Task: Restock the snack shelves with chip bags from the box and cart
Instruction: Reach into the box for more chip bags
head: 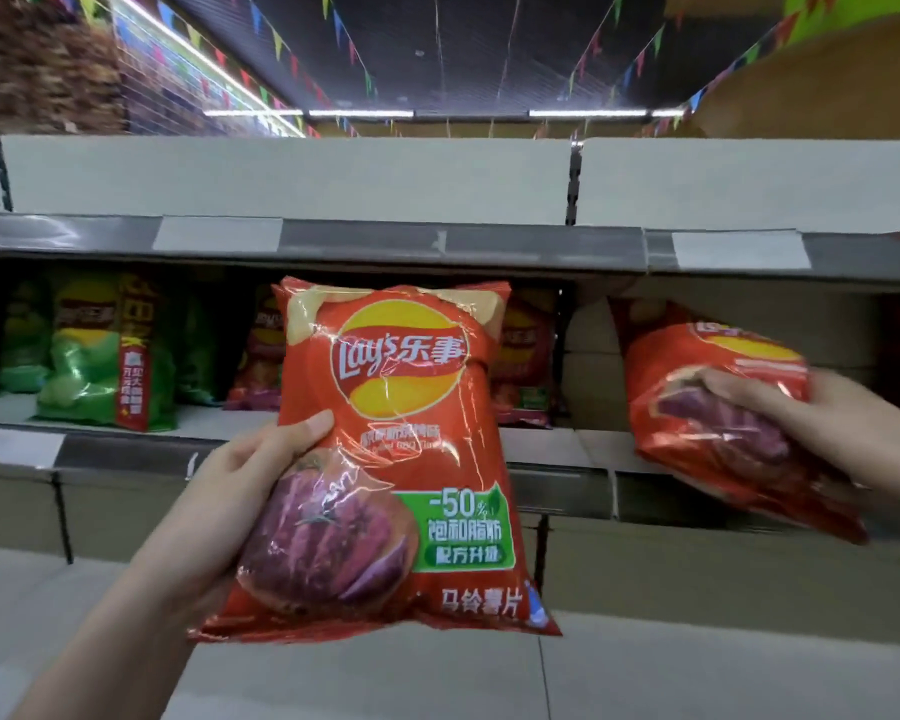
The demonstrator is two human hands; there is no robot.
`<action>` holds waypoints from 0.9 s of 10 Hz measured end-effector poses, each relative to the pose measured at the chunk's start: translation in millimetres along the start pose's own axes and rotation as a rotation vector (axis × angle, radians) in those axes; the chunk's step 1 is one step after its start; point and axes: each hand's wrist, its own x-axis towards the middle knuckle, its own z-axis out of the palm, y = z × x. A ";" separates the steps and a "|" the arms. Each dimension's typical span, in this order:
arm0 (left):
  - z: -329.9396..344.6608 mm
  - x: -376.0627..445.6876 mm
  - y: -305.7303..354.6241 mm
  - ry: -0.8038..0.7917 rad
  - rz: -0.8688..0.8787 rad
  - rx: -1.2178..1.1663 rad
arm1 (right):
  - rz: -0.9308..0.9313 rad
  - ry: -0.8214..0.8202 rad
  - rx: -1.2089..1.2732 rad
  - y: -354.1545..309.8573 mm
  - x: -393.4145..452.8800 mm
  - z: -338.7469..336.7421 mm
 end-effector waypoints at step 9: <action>-364.7 -201.2 -3.3 0.975 0.049 0.131 | -0.313 -0.944 0.590 -269.8 -156.8 466.4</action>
